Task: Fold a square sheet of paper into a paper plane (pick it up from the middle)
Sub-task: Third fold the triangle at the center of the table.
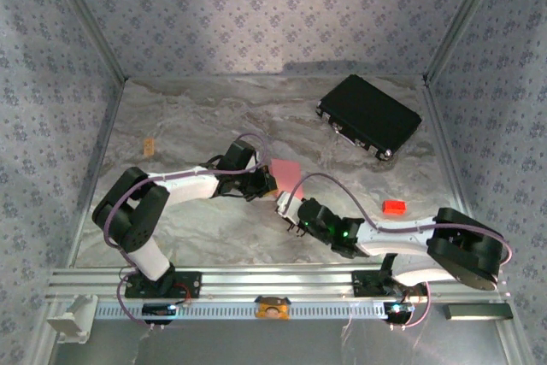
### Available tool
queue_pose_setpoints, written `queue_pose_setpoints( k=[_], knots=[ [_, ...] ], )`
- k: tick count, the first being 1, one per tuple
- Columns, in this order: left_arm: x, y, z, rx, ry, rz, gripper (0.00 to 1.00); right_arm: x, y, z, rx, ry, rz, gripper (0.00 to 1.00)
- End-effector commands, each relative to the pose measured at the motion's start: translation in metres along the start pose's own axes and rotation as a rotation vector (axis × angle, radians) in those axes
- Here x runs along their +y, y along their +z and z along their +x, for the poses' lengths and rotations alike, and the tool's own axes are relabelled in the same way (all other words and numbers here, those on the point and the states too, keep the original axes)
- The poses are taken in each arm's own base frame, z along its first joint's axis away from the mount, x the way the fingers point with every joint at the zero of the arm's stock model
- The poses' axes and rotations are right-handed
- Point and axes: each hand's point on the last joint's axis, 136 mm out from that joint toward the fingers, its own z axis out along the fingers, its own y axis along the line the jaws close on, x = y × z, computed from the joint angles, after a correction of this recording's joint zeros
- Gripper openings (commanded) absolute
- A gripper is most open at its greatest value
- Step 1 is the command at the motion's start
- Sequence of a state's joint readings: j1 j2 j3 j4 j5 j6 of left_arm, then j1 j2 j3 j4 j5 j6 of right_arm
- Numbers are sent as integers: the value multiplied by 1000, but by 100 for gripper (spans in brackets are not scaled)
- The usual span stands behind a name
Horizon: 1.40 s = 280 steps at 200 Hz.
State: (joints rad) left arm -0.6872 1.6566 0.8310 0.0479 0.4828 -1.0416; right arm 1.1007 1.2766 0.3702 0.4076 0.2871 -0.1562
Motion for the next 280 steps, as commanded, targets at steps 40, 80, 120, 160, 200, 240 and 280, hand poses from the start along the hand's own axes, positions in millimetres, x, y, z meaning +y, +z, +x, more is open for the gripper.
queue_pose_setpoints(
  k=[40, 80, 120, 160, 200, 240, 280],
  knots=[
    [-4, -7, 1, -5, -5, 9, 3, 0, 0, 1, 3, 38, -15, 12],
    [-4, -8, 0, -6, -6, 9, 4, -2, -2, 2, 4, 40, -4, 4],
    [-4, -11, -1, -21, 5, 0, 10, -1, -2, 1, 5, 52, -22, 0],
    [4, -34, -12, -119, 35, -84, 34, 12, -5, -6, 13, 181, -187, 0],
    [-1, -59, -29, -197, 81, -100, 44, 7, -3, -4, 117, 468, -323, 0],
    [-16, -59, -38, -180, 126, -69, 42, 14, 2, -10, 190, 645, -475, 0],
    [-27, -45, -45, -126, 161, -57, 35, 28, 4, -25, 196, 697, -584, 0]
  ],
)
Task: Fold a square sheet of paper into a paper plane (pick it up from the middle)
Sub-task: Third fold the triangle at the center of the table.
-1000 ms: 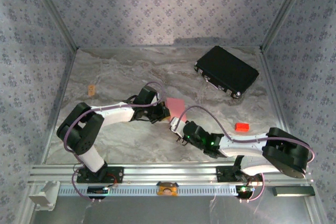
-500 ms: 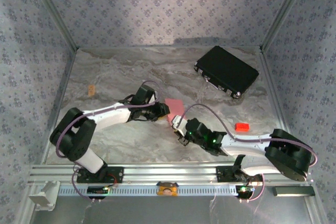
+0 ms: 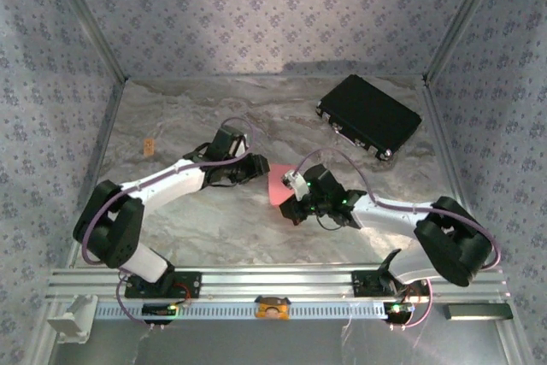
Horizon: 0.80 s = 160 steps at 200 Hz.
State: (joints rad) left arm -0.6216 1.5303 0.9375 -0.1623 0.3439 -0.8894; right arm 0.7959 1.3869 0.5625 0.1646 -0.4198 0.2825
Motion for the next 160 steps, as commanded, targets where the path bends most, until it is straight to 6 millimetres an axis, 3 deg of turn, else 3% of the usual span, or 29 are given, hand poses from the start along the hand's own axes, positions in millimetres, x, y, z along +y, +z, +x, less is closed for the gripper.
queue_pose_setpoints(
  k=[1, 82, 160],
  knots=[
    [-9, 7, -2, 46, 46, 20, 34, 23, 1, -2, 40, 65, -121, 0],
    [-9, 57, 1, 204, 57, 37, 23, 10, 3, 6, 26, 81, -92, 0],
    [35, 99, 26, 324, 45, -71, 19, 1, 5, 8, 41, 104, -74, 0]
  ],
)
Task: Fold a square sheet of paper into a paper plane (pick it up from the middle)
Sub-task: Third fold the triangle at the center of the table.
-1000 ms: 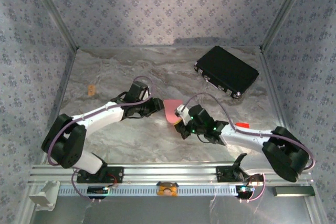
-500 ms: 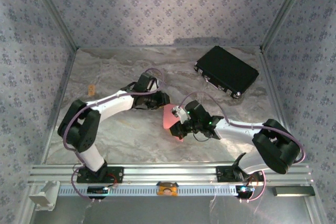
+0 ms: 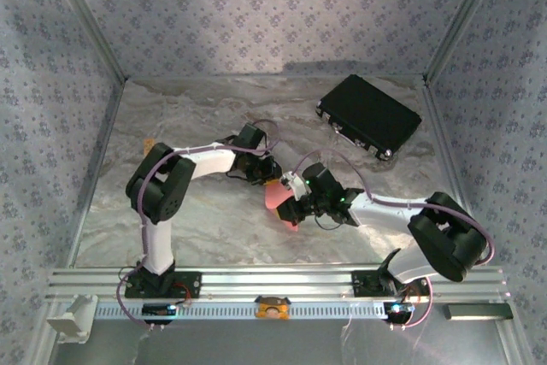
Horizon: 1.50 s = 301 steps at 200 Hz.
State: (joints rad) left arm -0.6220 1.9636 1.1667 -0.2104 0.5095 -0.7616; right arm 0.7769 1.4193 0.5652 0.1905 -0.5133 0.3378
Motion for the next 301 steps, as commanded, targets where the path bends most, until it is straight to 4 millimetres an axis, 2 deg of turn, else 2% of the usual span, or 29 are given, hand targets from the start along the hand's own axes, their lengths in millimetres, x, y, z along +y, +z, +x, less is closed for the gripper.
queue_pose_setpoints(
  k=[1, 44, 116, 301],
  knots=[
    [5, 9, 7, 48, 21, -18, 19, -6, 2, 6, 18, 37, 3, 0],
    [25, 20, 16, 76, 12, -74, 18, -20, 4, 9, 45, 79, 40, 0],
    [23, 18, 15, 66, 19, -81, 18, -52, -3, 8, 39, 139, 130, 0],
    [24, 17, 17, 60, 19, -86, 18, -72, -9, 1, 30, 178, 209, 0]
  ],
)
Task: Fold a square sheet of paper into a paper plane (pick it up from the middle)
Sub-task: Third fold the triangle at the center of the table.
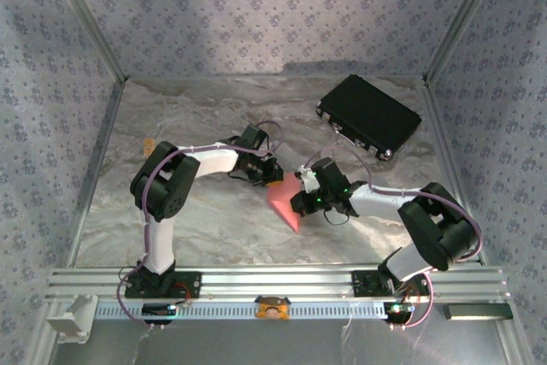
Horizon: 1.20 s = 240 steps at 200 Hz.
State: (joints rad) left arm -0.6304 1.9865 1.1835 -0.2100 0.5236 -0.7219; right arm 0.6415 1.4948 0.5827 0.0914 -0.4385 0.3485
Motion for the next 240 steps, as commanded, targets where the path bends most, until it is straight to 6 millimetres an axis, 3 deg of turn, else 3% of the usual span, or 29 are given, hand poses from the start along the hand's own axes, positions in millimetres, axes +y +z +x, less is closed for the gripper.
queue_pose_setpoints(
  k=[1, 128, 170, 240],
  knots=[
    [26, 11, 16, 43, -25, -93, 18, -2, 0, -8, -4, 8, 20, 0],
    [24, 9, 15, 36, -24, -94, 18, 1, 3, 0, 54, 11, 19, 0],
    [24, 9, 15, 38, -26, -95, 18, -10, 6, 1, 63, 19, 74, 0],
    [25, 8, 15, 37, -27, -99, 18, -11, 9, 1, 63, 16, 85, 0]
  ],
)
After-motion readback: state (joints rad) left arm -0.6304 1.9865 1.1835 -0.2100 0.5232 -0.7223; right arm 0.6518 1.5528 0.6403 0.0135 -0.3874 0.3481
